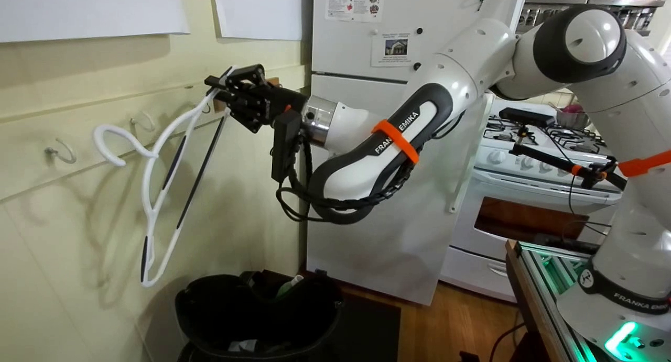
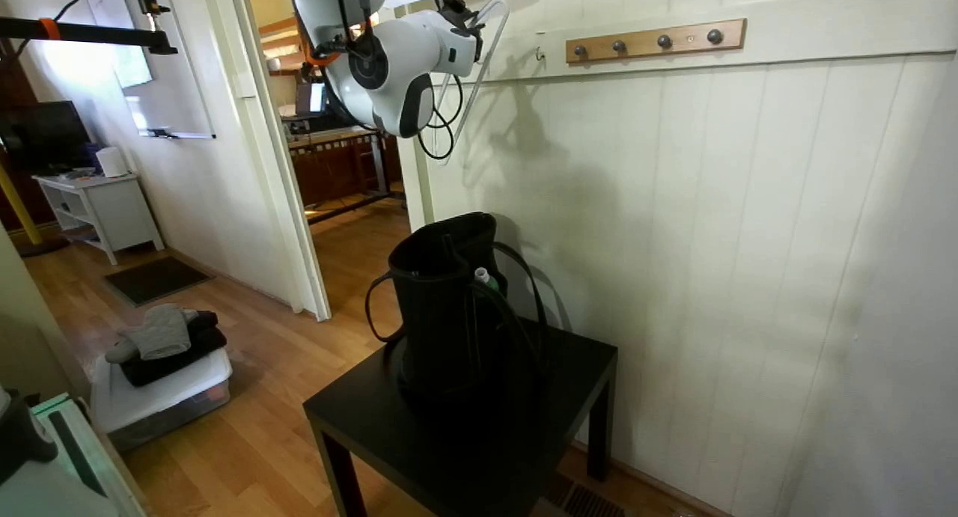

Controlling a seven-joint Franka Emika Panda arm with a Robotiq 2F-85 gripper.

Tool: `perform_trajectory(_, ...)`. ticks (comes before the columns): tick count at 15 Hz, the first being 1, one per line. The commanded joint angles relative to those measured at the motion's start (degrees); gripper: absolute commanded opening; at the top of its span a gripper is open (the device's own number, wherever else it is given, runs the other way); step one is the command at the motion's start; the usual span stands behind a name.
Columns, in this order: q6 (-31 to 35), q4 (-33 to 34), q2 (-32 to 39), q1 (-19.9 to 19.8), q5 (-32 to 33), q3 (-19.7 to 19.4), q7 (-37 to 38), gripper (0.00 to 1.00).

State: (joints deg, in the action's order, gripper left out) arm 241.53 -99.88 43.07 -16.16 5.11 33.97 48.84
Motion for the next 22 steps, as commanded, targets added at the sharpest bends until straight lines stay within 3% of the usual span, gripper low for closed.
perform_trajectory(1,1.10,4.79,2.00,-0.01,0.62,1.47,0.53,0.06)
perform_trajectory(8,1.10,10.11,5.22,2.41,-4.06,0.86,-3.45,0.06)
perform_trajectory(9,1.10,10.93,4.08,7.00,-7.15,-5.37,-1.66,0.06)
perform_trajectory(13,0.16,14.78,5.75,13.16,-13.57,-11.70,-4.24,0.06)
perform_trajectory(17,0.70,18.86,7.47,16.89,-14.68,-14.75,-5.44,0.06)
perform_trajectory(22,-0.07,23.87,9.74,18.44,-15.65,-16.15,-7.06,0.06)
